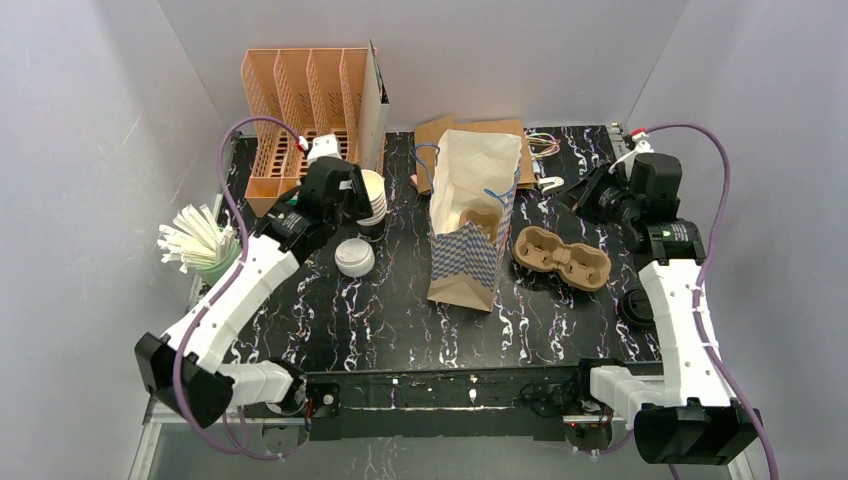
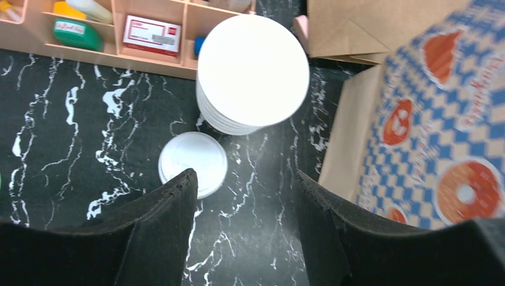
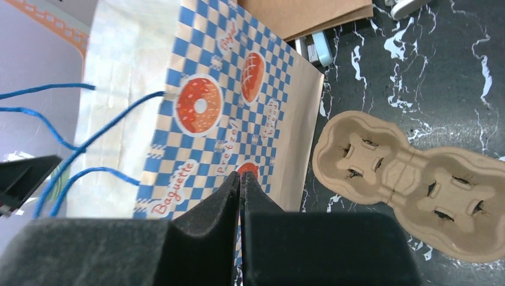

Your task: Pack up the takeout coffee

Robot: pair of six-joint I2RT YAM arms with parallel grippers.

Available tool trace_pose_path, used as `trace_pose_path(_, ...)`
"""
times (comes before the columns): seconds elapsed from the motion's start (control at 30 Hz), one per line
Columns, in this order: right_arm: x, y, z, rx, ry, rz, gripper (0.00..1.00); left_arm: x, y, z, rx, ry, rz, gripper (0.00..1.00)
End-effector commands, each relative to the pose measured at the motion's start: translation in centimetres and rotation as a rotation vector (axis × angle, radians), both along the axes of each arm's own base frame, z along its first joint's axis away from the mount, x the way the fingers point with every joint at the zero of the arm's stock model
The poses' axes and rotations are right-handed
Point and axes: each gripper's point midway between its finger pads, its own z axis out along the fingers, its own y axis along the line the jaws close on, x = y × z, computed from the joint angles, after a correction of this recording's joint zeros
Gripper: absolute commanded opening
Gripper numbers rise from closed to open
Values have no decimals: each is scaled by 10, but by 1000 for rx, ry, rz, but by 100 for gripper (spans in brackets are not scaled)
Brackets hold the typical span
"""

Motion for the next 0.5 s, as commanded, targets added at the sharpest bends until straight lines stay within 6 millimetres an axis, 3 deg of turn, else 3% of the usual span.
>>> trace_pose_path(0.0,-12,0,52,-76,-128,67,13,14,27,-8,66,37,99,56)
trace_pose_path(0.23,-24,22,121,-29,-262,187,14,39,36,-19,10,53,133,48)
trace_pose_path(0.47,-29,48,160,15,-342,351,12,58,33,-24,-28,66,128,46)
